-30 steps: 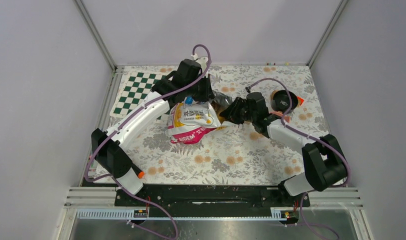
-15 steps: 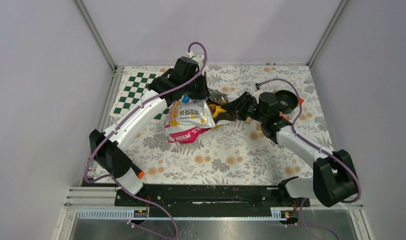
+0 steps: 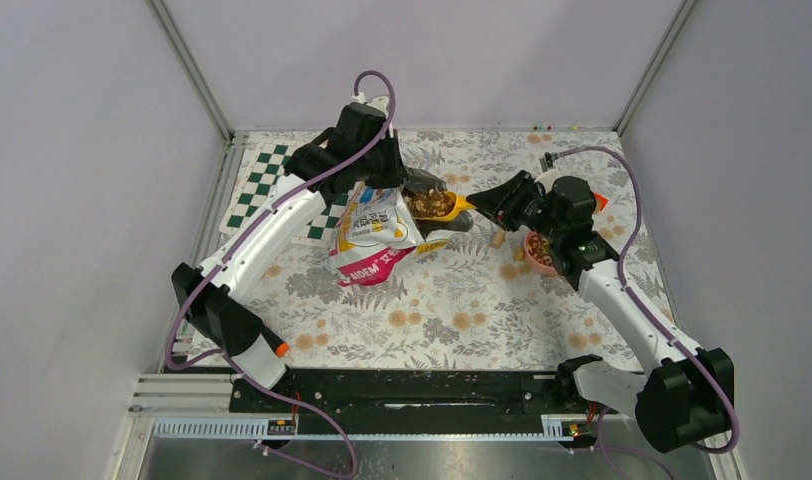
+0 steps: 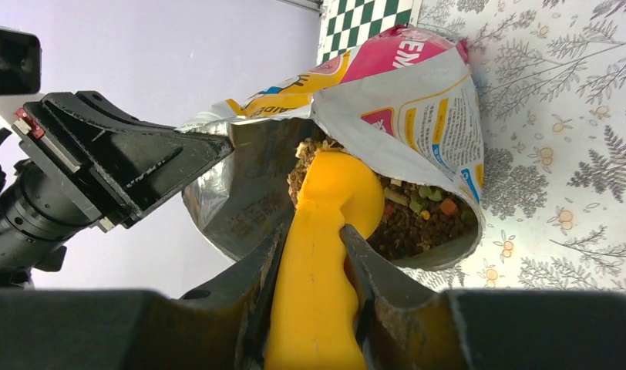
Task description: Serve the pet food
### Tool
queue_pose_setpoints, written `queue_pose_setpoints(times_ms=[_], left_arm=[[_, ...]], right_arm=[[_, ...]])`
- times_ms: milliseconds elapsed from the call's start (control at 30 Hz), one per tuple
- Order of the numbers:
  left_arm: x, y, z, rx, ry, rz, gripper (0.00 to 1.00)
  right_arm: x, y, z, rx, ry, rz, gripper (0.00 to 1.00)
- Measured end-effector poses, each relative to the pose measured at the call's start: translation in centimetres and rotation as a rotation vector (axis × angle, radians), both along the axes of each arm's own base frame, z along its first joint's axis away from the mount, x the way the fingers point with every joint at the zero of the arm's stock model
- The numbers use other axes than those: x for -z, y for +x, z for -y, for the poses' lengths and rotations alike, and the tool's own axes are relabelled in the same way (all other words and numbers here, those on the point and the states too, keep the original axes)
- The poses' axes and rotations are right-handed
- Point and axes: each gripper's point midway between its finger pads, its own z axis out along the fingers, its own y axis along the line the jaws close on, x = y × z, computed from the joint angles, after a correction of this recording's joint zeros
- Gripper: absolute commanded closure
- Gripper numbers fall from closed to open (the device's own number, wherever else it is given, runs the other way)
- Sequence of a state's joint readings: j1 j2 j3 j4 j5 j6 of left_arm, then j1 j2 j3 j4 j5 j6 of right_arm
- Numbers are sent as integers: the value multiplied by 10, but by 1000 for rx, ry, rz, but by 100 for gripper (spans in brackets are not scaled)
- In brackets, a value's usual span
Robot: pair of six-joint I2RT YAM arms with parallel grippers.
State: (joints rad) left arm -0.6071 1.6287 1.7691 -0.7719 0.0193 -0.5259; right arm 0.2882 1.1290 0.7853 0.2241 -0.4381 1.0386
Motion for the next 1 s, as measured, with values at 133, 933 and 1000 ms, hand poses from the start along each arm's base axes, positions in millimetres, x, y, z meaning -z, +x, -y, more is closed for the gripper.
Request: queue_pose_setpoints(times_ms=[133,933,1000], left_arm=[[-3,1,2,-35,-47,-25,100],[-28,5,-10,-89,-202,28,100],[-27,6,-21,-110,-222,42,100]], right_arm=[[-10,0,3,-11,-74,27,100],[-19,8,18,-79,-390,135,100],[-18,8,18,-83,-409,157,100]])
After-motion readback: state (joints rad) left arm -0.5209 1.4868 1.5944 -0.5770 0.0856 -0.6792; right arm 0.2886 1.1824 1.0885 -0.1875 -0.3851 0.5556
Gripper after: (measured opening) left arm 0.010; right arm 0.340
